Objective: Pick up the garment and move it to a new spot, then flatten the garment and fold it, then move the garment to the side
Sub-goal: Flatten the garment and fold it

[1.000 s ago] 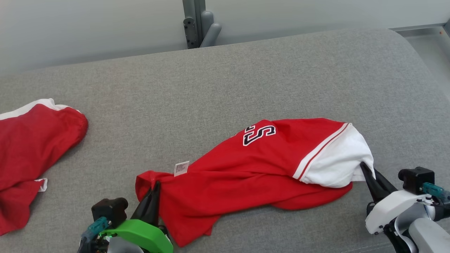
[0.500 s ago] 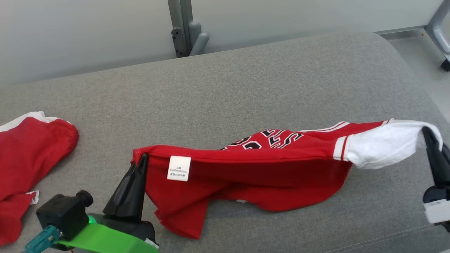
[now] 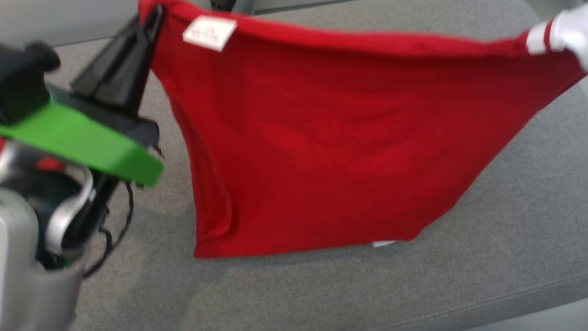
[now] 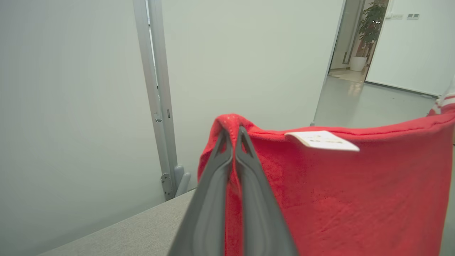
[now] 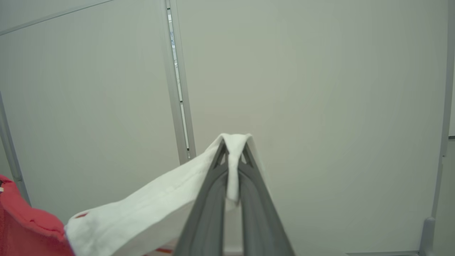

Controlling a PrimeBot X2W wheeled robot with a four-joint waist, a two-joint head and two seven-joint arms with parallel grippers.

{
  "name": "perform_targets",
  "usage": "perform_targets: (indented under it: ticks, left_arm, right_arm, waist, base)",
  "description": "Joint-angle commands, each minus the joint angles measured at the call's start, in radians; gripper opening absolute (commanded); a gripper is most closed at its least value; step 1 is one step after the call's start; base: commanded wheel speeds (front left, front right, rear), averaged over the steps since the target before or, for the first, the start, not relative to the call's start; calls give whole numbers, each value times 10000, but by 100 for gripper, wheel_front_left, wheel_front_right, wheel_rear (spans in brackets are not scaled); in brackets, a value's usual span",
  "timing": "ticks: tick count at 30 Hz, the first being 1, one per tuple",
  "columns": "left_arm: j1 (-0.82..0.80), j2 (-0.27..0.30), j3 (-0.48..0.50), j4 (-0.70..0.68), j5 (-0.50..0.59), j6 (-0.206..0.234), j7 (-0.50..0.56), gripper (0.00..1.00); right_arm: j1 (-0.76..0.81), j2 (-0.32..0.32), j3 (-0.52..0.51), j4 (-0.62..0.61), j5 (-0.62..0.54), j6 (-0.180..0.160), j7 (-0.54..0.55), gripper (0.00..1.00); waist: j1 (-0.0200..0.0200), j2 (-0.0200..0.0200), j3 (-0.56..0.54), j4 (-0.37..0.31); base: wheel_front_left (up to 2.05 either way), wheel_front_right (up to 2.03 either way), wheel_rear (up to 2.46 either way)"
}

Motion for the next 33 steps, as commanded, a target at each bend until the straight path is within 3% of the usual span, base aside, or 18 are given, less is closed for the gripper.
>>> perform_targets:
  ticks: [1, 6, 9, 10, 15, 20, 22, 25, 33]
  left_arm:
    - [-1552, 65, -41, 832, 128, -245, 175, 0]
    - [-5562, -79, -596, 3825, 775, -921, 513, 0]
    - [-7611, -285, -788, 5550, 1246, -1099, 143, 0]
    - [-7611, -285, -788, 5550, 1246, -1099, 143, 0]
    - [-10398, -693, -991, 8326, 2030, -1194, -1290, 0]
    - [-12429, -930, -1087, 10692, 2975, -837, -3420, 0]
    - [-12923, -1062, -1095, 11398, 3125, -710, -4200, 0]
    - [-13051, -1182, -1182, 12396, 3144, -873, -5138, 0]
    - [-11097, -1258, -1906, 14297, 2991, -1365, -6888, 0]
  right_arm:
    - [-1393, 83, 106, 459, 47, 0, 215, 0]
    - [-5666, 119, 857, 2404, -1178, 0, 797, 0]
    - [-8223, 744, 1479, 3809, -1985, 2, 902, 0]
    - [-8223, 744, 1479, 3809, -1985, 2, 902, 0]
    - [-11955, 1698, 1954, 6346, -3547, -1, 453, 0]
    - [-14525, 2288, 2133, 8170, -4659, 0, -567, 0]
    - [-15072, 2424, 2284, 8731, -4736, -4, -821, 0]
    - [-15365, 2606, 2775, 9353, -4466, 0, -1059, 0]
    - [-12344, 1997, 4112, 9793, -3046, -3, -2105, 0]
  waist:
    - [0, -1, 1927, 611]
    - [0, -1, 3358, 955]
    - [0, -1, 4085, 1060]
    - [0, -1, 4085, 1060]
    - [0, -1, 4794, 1225]
    - [0, -1, 5194, 1356]
    - [0, -1, 5325, 1318]
    - [0, -1, 5516, 1236]
    - [0, -1, 5459, 1140]
  base:
    - [0, 0, 0]
    - [0, 0, 0]
    - [0, 0, 0]
    - [0, 0, 0]
    - [0, 0, 0]
    - [0, 0, 0]
    - [0, 0, 0]
    - [0, 0, 0]
    - [0, 0, 0]
